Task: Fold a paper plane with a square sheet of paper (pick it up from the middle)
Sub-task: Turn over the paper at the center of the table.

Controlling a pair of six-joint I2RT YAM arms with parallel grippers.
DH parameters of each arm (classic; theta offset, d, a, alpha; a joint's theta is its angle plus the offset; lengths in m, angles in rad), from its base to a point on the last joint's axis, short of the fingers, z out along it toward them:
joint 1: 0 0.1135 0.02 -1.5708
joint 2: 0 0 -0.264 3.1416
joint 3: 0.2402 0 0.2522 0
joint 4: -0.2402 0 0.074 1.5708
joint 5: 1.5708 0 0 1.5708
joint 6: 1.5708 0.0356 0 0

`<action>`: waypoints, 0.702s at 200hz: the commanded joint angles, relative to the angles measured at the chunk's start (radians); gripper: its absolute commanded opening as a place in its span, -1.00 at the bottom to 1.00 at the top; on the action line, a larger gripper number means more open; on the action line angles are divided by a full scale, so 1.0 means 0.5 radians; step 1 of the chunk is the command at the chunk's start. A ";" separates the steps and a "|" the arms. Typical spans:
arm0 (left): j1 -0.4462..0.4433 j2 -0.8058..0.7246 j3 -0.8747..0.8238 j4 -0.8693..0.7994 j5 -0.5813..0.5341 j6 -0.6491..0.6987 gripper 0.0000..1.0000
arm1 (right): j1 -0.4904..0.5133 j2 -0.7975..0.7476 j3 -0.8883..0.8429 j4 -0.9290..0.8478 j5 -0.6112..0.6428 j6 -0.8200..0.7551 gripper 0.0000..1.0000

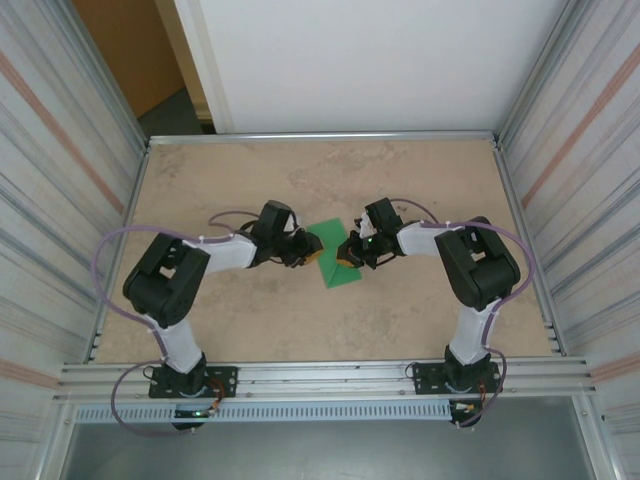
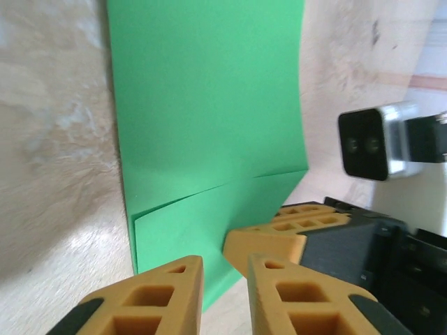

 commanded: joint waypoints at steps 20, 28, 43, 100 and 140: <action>0.117 -0.338 -0.159 0.031 -0.004 0.004 -0.34 | -0.019 -0.256 0.062 0.046 -0.022 -0.084 -0.89; 0.130 -0.404 -0.175 0.027 0.000 0.018 -0.24 | -0.031 -0.298 0.070 0.055 -0.047 -0.091 -0.89; 0.146 -0.525 -0.195 0.020 -0.005 0.033 -0.04 | -0.060 -0.374 0.095 0.070 -0.103 -0.078 -0.89; 0.126 -0.771 -0.207 0.382 0.192 -0.047 0.56 | -0.203 -0.623 0.166 0.299 -0.359 0.158 -0.89; 0.061 -0.709 -0.121 0.504 0.297 -0.086 0.64 | -0.243 -0.692 0.201 0.524 -0.520 0.366 -0.87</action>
